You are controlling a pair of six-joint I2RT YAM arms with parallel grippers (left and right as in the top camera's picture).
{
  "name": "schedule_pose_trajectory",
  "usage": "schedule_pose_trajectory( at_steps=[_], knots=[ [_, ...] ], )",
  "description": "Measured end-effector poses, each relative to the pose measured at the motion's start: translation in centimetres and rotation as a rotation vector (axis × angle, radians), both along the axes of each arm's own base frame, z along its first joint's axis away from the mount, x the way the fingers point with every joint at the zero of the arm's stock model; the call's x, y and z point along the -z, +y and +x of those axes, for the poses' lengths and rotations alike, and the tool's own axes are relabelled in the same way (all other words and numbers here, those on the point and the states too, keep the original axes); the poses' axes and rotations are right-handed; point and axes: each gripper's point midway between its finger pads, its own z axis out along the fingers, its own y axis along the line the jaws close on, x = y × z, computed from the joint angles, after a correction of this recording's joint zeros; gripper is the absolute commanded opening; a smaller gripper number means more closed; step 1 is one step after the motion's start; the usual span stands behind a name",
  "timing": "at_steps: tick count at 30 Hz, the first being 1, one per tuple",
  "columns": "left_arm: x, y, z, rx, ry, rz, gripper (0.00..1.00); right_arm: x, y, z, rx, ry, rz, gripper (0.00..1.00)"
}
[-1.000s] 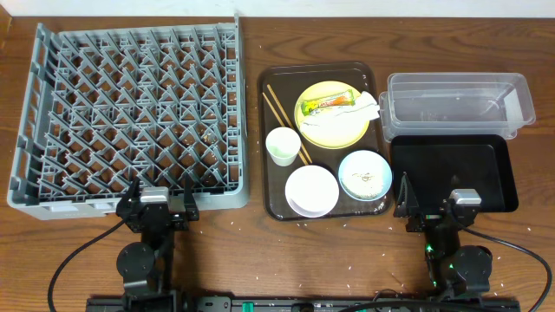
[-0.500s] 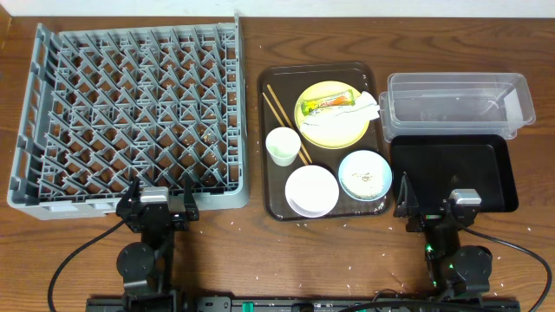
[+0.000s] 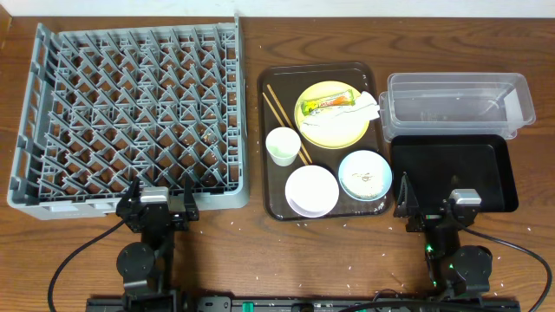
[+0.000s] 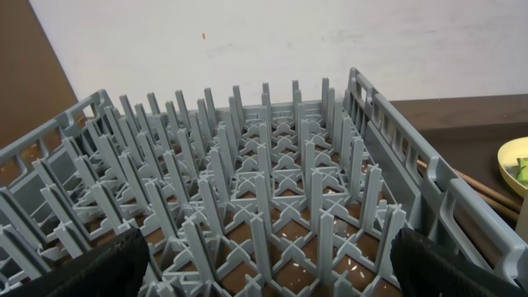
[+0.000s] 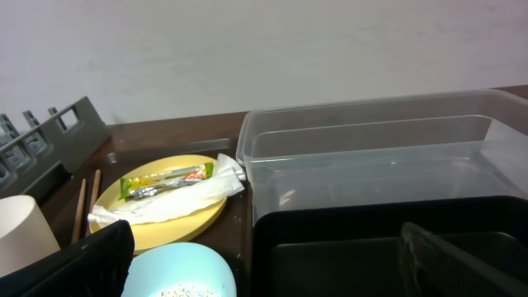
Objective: Sort waste into correct bins and load items into the dishwasher
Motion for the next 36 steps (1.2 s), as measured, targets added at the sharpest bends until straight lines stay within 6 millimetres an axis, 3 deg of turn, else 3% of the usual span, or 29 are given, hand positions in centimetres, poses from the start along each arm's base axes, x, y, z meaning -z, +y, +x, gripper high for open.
schedule_pose_trajectory(
  at_steps=[24, 30, 36],
  knots=[
    [0.0, 0.0, 0.0, 0.0, 0.0, 0.0, 0.95, -0.1, 0.0, 0.0, 0.0, -0.003, 0.0, 0.99],
    [0.0, 0.0, 0.0, 0.0, 0.0, 0.0, 0.95, -2.8, -0.1, 0.1, 0.005, -0.118, 0.006, 0.99],
    [0.0, 0.0, 0.0, 0.0, 0.0, 0.0, 0.95, -4.2, 0.2, -0.1, -0.014, -0.171, 0.001, 0.99]
  ],
)
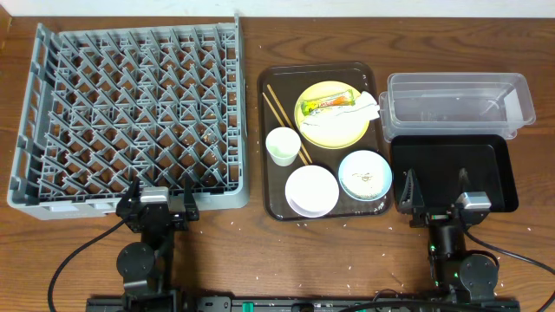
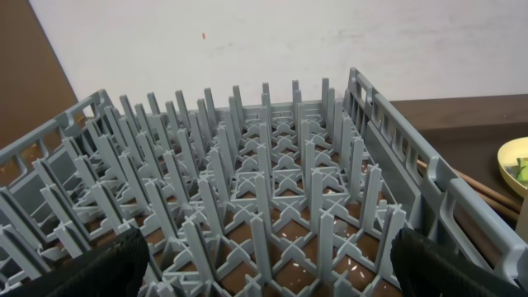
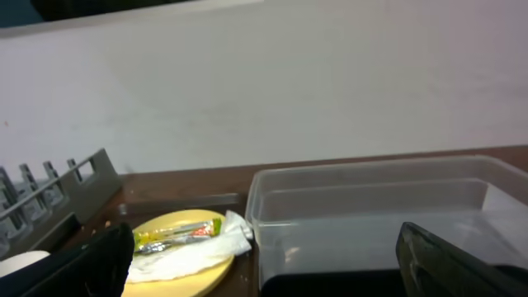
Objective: Sort waste into correct bins and load items into the dishwasher
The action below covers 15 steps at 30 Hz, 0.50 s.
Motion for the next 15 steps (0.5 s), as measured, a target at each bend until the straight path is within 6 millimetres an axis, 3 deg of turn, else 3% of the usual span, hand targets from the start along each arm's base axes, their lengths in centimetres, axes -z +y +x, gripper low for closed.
schedule_pose_trajectory(
  at_steps=[3, 5, 11, 15],
  knots=[
    [0.0, 0.0, 0.0, 0.0, 0.0, 0.0, 0.95, -0.9, 0.4, -0.2, -0.021, -0.014, -0.004, 0.99],
    [0.0, 0.0, 0.0, 0.0, 0.0, 0.0, 0.95, -2.5, 0.6, -0.4, -0.037, -0.037, -0.006, 0.99],
    [0.0, 0.0, 0.0, 0.0, 0.0, 0.0, 0.95, -10.1, 1.4, -0.7, -0.085, -0.086, -0.012, 0.99],
    [0.0, 0.0, 0.0, 0.0, 0.0, 0.0, 0.95, -13.5, 2.8, 1.2, -0.156, -0.021, -0.024, 0.99]
  ],
)
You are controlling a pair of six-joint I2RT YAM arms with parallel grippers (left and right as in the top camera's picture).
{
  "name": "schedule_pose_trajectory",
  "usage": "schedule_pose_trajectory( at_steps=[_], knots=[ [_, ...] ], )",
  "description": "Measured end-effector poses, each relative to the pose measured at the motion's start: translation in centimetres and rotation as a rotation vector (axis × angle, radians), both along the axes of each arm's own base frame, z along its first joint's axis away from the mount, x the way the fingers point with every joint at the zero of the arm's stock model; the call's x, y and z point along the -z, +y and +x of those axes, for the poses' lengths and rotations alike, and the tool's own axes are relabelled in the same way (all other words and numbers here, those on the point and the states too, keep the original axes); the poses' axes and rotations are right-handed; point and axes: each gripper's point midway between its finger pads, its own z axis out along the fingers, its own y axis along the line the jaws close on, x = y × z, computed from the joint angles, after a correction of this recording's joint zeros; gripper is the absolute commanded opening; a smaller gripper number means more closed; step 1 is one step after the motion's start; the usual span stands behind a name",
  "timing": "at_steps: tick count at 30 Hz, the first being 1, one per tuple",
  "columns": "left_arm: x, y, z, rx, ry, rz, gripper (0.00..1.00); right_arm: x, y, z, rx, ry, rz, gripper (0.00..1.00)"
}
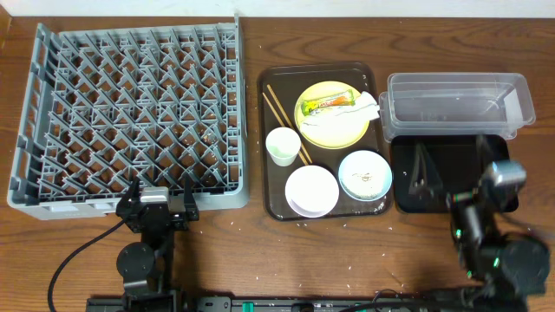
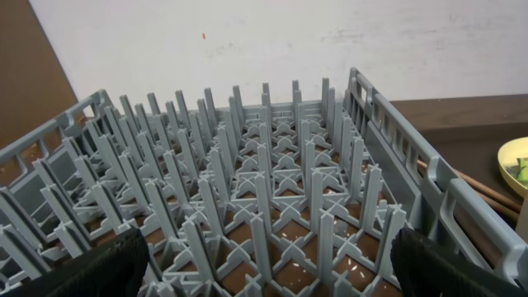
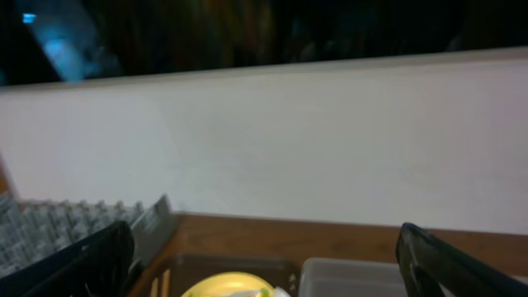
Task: Sort waste into correct bins and load items into the dishwasher
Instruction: 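Reach the right gripper to the yellow plate and grasp the white napkin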
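Note:
The grey dish rack [image 1: 26, 113] fills the left of the table. My left gripper [image 1: 156, 204] rests open at its front edge, looking across the rack's pegs [image 2: 272, 165] with nothing between its fingers. The brown tray [image 1: 270, 186] holds a yellow plate [image 1: 334, 126] with a green wrapper [image 1: 328, 104] and a white napkin [image 1: 368, 106], chopsticks [image 1: 286, 126], a white cup [image 1: 283, 146], a white bowl [image 1: 311, 190] and a blue bowl [image 1: 364, 173]. My right gripper [image 1: 451, 165] is open and blurred, raised over the black bin [image 1: 403, 186].
A clear plastic bin [image 1: 451, 108] stands behind the black bin. The right wrist view faces the white back wall, with the clear bin's rim [image 3: 355, 276], the yellow plate [image 3: 227, 287] and the rack's corner [image 3: 74, 223] low in the frame. Small white crumbs lie on the table front.
My right gripper has risen from the table's front edge and now stands over the black bin; its camera looks higher, mostly at the wall. The left arm and all items are unchanged.
Both grippers first rested open at the table's front edge, the right one looking over the black bin. Later the right wrist view had climbed above the clear bin's rim. Now it is higher still, over the black bin. Nothing on the tray has moved.

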Motion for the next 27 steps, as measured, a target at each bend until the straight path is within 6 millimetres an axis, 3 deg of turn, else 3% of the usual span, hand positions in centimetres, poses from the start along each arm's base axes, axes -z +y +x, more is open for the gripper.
schedule_pose_trajectory(
  at_steps=[7, 13, 15, 21, 27],
  knots=[
    [0.0, 0.0, 0.0, 0.0, 0.0, 0.0, 0.95, -1.7, 2.5, 5.6, -0.122, 0.253, -0.027, 0.99],
    [0.0, 0.0, 0.0, 0.0, 0.0, 0.0, 0.95, -0.4, 4.6, 10.6, -0.22, 0.513, -0.059, 0.99],
    [0.0, 0.0, 0.0, -0.001, 0.0, 0.0, 0.95, 1.6, 6.1, 12.4, -0.267, 0.66, -0.089, 0.99],
    [0.0, 0.0, 0.0, 0.0, 0.0, 0.0, 0.95, 7.3, 9.9, 15.3, -0.364, 0.963, -0.155, 0.99],
    [0.0, 0.0, 0.0, 0.0, 0.0, 0.0, 0.95, 12.8, 12.9, 17.0, -0.422, 1.103, -0.193, 0.99]
  ],
)
